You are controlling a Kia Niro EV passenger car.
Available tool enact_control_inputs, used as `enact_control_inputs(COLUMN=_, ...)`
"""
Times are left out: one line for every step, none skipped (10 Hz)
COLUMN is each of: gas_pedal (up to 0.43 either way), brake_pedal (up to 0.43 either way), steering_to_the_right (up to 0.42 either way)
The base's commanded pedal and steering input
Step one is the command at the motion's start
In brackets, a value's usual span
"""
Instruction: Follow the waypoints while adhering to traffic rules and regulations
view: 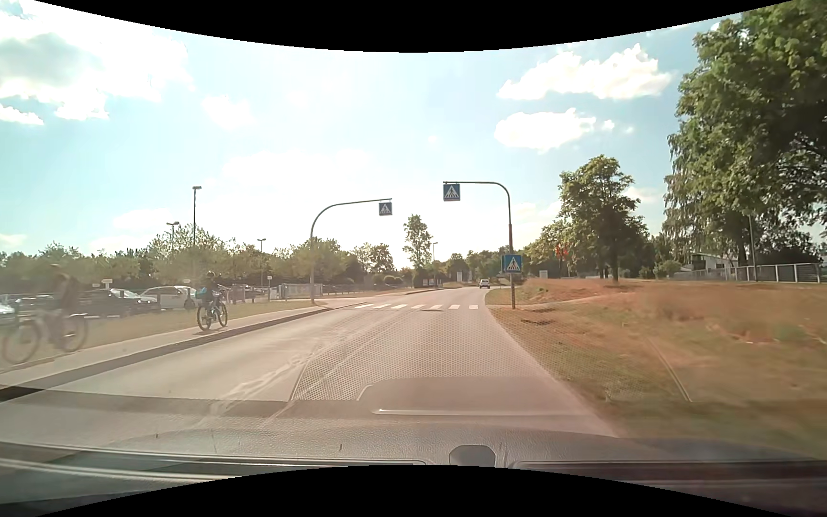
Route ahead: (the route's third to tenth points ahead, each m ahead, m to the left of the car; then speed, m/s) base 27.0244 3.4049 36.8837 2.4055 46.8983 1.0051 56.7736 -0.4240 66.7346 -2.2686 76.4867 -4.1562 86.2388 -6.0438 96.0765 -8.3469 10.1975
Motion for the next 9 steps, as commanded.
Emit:
enact_control_inputs(gas_pedal=0.260, brake_pedal=0.006, steering_to_the_right=0.006)
enact_control_inputs(gas_pedal=0.260, brake_pedal=0.006, steering_to_the_right=0.006)
enact_control_inputs(gas_pedal=0.260, brake_pedal=0.006, steering_to_the_right=0.008)
enact_control_inputs(gas_pedal=0.260, brake_pedal=0.006, steering_to_the_right=0.011)
enact_control_inputs(gas_pedal=0.248, brake_pedal=0.006, steering_to_the_right=0.016)
enact_control_inputs(gas_pedal=0.248, brake_pedal=0.006, steering_to_the_right=0.018)
enact_control_inputs(gas_pedal=0.248, brake_pedal=0.006, steering_to_the_right=0.020)
enact_control_inputs(gas_pedal=0.248, brake_pedal=0.006, steering_to_the_right=0.021)
enact_control_inputs(gas_pedal=0.240, brake_pedal=0.006, steering_to_the_right=0.021)
